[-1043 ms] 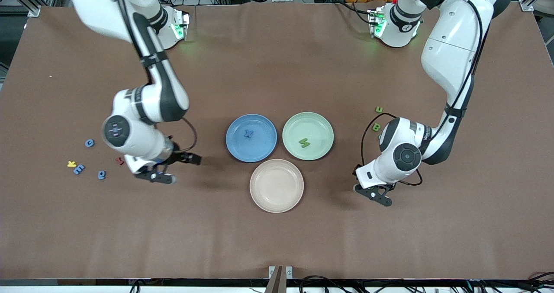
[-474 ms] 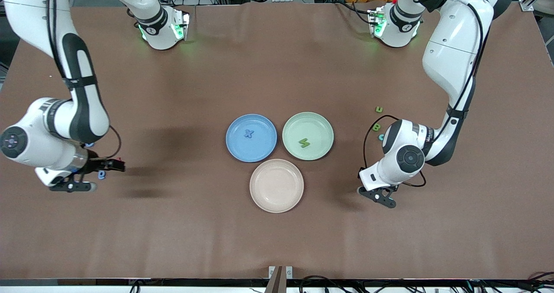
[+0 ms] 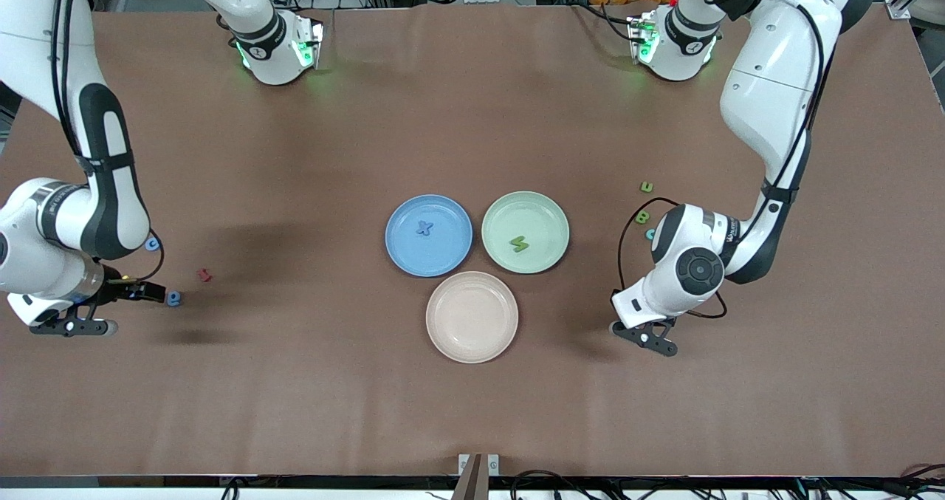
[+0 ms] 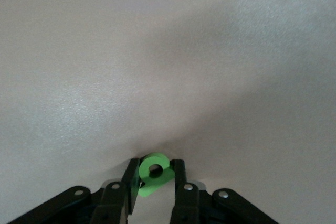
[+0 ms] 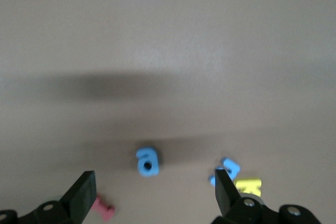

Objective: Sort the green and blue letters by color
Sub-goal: 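Place the green 9 on the green plate while the right gripper grasps the a, then carry the blue a to the blue plate while the left gripper reaches the B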

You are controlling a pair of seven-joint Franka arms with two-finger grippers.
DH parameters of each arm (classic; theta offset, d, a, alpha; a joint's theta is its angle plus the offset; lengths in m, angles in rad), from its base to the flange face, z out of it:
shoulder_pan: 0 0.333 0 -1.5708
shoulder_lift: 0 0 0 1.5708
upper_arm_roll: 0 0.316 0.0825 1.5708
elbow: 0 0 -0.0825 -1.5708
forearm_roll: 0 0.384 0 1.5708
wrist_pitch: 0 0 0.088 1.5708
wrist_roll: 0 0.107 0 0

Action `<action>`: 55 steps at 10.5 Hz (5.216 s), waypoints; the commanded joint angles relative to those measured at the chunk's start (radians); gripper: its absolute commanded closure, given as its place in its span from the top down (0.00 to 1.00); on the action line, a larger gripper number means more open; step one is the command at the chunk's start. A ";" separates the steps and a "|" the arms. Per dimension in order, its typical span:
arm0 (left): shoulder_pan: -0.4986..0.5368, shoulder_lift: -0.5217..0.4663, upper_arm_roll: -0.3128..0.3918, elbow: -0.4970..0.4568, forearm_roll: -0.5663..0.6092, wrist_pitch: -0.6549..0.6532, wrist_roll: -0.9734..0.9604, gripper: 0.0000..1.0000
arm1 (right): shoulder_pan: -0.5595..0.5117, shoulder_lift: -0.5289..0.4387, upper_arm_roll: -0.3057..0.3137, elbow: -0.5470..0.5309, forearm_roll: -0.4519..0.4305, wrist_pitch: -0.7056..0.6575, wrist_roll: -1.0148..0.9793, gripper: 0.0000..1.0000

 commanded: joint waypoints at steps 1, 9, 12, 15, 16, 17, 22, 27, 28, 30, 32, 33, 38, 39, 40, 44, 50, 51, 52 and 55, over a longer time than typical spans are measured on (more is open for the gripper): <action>-0.037 -0.029 -0.008 0.018 0.006 -0.010 -0.113 0.00 | -0.013 0.049 0.014 0.012 0.003 0.098 0.007 1.00; -0.149 -0.094 -0.184 -0.016 0.006 -0.173 -0.674 0.00 | -0.061 -0.012 0.068 -0.178 0.077 0.257 -0.004 1.00; -0.217 -0.091 -0.184 -0.034 0.011 -0.173 -0.860 0.00 | -0.064 -0.012 0.070 -0.239 0.077 0.332 -0.006 1.00; -0.234 -0.103 -0.186 -0.071 0.006 -0.173 -0.926 0.66 | -0.067 -0.009 0.076 -0.262 0.077 0.349 -0.006 1.00; -0.231 -0.123 -0.186 -0.091 0.006 -0.173 -0.931 1.00 | -0.067 -0.006 0.077 -0.275 0.079 0.378 -0.006 1.00; -0.229 -0.137 -0.186 -0.097 0.004 -0.173 -0.934 1.00 | -0.067 -0.001 0.077 -0.279 0.083 0.398 -0.006 1.00; -0.058 -0.377 -0.198 -0.319 0.011 -0.170 -0.727 1.00 | -0.069 0.008 0.094 -0.301 0.111 0.441 -0.007 0.76; 0.106 -0.536 -0.201 -0.558 0.011 -0.100 -0.465 1.00 | -0.067 -0.007 0.097 -0.312 0.147 0.465 -0.021 0.00; 0.145 -0.549 -0.201 -0.662 0.011 0.031 -0.437 1.00 | -0.064 -0.049 0.111 -0.312 0.178 0.424 -0.019 0.00; 0.174 -0.557 -0.201 -0.747 0.011 0.126 -0.421 1.00 | -0.056 -0.136 0.113 -0.301 0.183 0.271 -0.016 0.00; 0.174 -0.559 -0.200 -0.781 0.023 0.144 -0.408 1.00 | -0.012 -0.200 0.114 -0.302 0.183 0.180 0.058 0.00; 0.176 -0.556 -0.200 -0.794 0.024 0.160 -0.385 1.00 | 0.026 -0.231 0.117 -0.305 0.183 0.133 0.130 0.00; 0.229 -0.511 -0.198 -0.870 0.121 0.311 -0.354 0.91 | 0.244 -0.293 0.229 -0.308 0.180 0.059 0.578 0.00; 0.249 -0.502 -0.198 -0.878 0.153 0.333 -0.354 0.90 | 0.307 -0.293 0.228 -0.308 0.180 0.063 0.653 0.00; 0.257 -0.496 -0.198 -0.878 0.170 0.336 -0.354 0.90 | 0.371 -0.290 0.225 -0.307 0.177 0.063 0.715 0.00; 0.257 -0.471 -0.198 -0.880 0.173 0.355 -0.354 0.83 | 0.615 -0.210 0.183 -0.299 0.168 0.128 0.915 0.00; 0.257 -0.438 -0.198 -0.878 0.173 0.373 -0.355 0.56 | 0.654 -0.138 0.174 -0.203 0.135 0.119 1.111 1.00; 0.257 -0.436 -0.198 -0.877 0.173 0.373 -0.357 0.49 | 0.643 -0.144 0.174 -0.201 0.137 0.105 1.100 1.00; 0.257 -0.430 -0.198 -0.875 0.173 0.373 -0.357 0.48 | 0.633 -0.147 0.172 -0.198 0.135 0.103 1.096 1.00; 0.257 -0.424 -0.198 -0.877 0.175 0.373 -0.366 0.47 | 0.463 -0.190 0.180 -0.201 0.137 0.046 0.935 1.00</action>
